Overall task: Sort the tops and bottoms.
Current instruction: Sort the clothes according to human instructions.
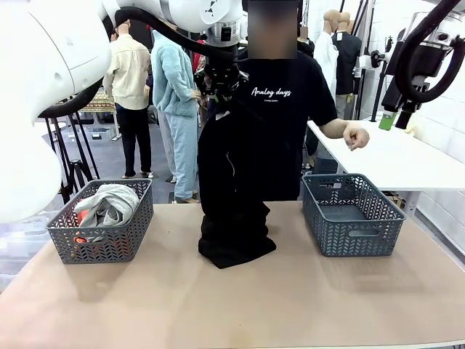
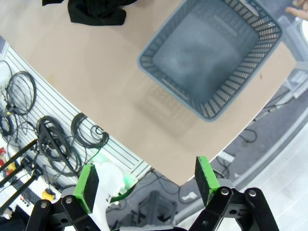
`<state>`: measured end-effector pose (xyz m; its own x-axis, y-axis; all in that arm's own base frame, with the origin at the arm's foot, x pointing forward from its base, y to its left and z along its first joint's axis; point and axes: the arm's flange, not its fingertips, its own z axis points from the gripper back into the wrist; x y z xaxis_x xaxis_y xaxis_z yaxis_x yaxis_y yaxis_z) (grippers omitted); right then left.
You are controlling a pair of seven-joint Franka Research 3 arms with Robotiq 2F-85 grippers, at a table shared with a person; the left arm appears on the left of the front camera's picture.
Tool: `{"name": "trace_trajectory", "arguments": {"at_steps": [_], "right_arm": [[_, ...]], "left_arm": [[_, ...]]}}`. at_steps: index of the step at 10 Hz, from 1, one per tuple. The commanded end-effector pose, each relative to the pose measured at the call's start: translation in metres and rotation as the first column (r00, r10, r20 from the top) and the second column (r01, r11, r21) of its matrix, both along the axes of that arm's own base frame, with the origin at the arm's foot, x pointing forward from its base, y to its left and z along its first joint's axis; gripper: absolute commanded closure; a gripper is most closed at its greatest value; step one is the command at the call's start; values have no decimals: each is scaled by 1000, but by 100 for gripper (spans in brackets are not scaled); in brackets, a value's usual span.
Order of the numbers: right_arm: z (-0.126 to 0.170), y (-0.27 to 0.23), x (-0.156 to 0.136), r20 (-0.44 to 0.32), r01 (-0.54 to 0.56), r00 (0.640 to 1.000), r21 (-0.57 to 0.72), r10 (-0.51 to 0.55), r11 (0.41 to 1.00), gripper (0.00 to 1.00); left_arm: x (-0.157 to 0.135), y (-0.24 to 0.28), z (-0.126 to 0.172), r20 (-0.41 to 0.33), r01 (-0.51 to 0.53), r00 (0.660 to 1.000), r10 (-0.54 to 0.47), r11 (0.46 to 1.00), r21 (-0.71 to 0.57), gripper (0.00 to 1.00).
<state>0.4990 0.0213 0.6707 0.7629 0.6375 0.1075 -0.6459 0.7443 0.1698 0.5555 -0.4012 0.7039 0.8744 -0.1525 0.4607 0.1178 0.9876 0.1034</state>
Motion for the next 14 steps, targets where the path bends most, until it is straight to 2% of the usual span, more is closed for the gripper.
{"name": "trace_trajectory", "arguments": {"at_steps": [1,14], "right_arm": [[0,0,-2,-8,2,1000,-5,-2,1000,0],[0,0,-2,-8,2,1000,-5,-2,1000,0]], "left_arm": [[-3,3,7,9,-1,1000,1,1000,-3,100],[-3,3,7,9,-1,1000,1,1000,-3,100]]}}
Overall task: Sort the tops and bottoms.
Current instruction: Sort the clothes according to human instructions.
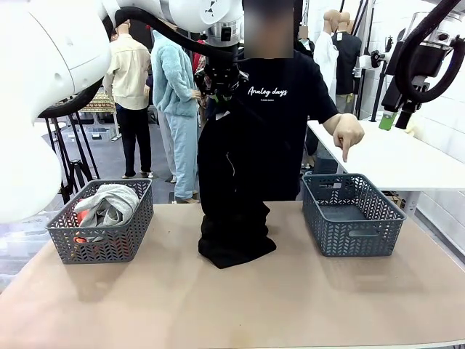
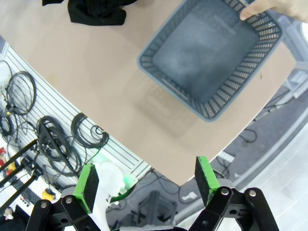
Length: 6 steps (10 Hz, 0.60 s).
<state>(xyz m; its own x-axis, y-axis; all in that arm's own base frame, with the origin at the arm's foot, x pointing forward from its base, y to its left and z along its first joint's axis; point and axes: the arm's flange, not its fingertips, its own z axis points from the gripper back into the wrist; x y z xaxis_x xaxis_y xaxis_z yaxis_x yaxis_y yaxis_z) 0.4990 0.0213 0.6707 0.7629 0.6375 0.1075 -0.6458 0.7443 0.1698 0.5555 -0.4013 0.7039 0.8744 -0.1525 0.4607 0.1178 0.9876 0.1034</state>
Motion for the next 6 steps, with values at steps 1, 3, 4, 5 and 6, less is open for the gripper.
{"name": "trace_trajectory", "arguments": {"at_steps": [1,3,4,5,6], "right_arm": [[0,0,-3,-8,2,1000,-5,-2,1000,0],[0,0,-3,-8,2,1000,-5,-2,1000,0],[0,0,-3,-8,2,1000,-5,-2,1000,0],[0,0,-3,-8,2,1000,-5,-2,1000,0],[0,0,-3,-8,2,1000,-5,-2,1000,0]], "left_arm": [[0,0,0,0,0,1000,0,1000,0,100],[18,-2,60,91,-30,995,47,983,-182,100],[25,-7,93,152,0,988,42,965,-264,100],[28,-17,113,184,40,983,22,943,-330,100],[30,-31,125,186,76,983,-3,918,-390,100]]}}
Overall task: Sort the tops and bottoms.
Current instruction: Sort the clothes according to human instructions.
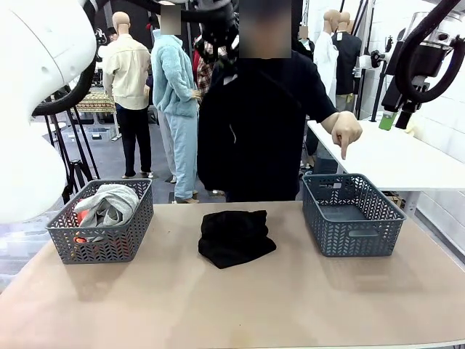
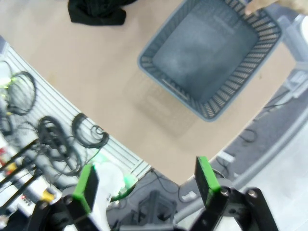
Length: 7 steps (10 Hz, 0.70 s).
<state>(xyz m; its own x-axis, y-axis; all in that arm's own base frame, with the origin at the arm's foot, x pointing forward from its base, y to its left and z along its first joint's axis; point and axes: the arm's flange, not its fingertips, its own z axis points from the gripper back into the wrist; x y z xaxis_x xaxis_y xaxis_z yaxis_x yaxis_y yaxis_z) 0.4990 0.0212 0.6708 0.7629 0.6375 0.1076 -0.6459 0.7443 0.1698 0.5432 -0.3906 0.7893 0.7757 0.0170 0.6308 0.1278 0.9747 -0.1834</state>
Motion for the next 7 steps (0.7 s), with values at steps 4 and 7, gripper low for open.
{"name": "trace_trajectory", "arguments": {"at_steps": [4,7], "right_arm": [[0,0,-2,-8,2,1000,-6,-2,1000,0],[0,0,-2,-8,2,1000,-6,-2,1000,0]], "left_arm": [[-9,-28,1,-14,118,992,-122,979,-167,100],[-9,-28,1,-14,118,992,-122,979,-167,100]]}}
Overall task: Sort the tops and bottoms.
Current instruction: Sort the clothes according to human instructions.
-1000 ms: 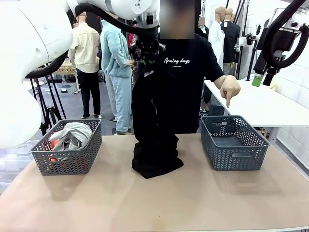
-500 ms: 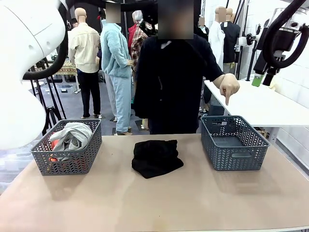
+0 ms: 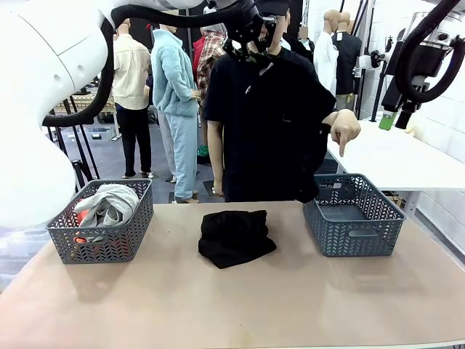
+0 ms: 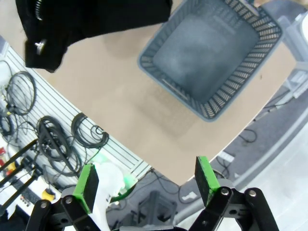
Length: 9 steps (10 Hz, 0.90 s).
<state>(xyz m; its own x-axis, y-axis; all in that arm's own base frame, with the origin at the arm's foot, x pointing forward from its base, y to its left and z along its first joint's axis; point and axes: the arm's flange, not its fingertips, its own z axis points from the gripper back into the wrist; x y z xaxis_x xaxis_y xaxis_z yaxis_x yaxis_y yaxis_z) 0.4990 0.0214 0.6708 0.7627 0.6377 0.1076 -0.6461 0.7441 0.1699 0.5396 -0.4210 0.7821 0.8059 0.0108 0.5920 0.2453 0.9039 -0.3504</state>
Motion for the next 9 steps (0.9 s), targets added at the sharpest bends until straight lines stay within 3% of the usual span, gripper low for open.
{"name": "trace_trajectory", "arguments": {"at_steps": [1,5,9], "right_arm": [[0,0,-2,-8,3,1000,-6,-3,1000,0],[0,0,-2,-8,3,1000,-6,-3,1000,0],[0,0,-2,-8,3,1000,-6,-3,1000,0]], "left_arm": [[-5,2,8,20,-18,1000,18,1000,0,100],[0,1,2,3,-3,1000,3,1000,0,100],[49,-74,7,128,122,987,-95,967,-221,100]]}}
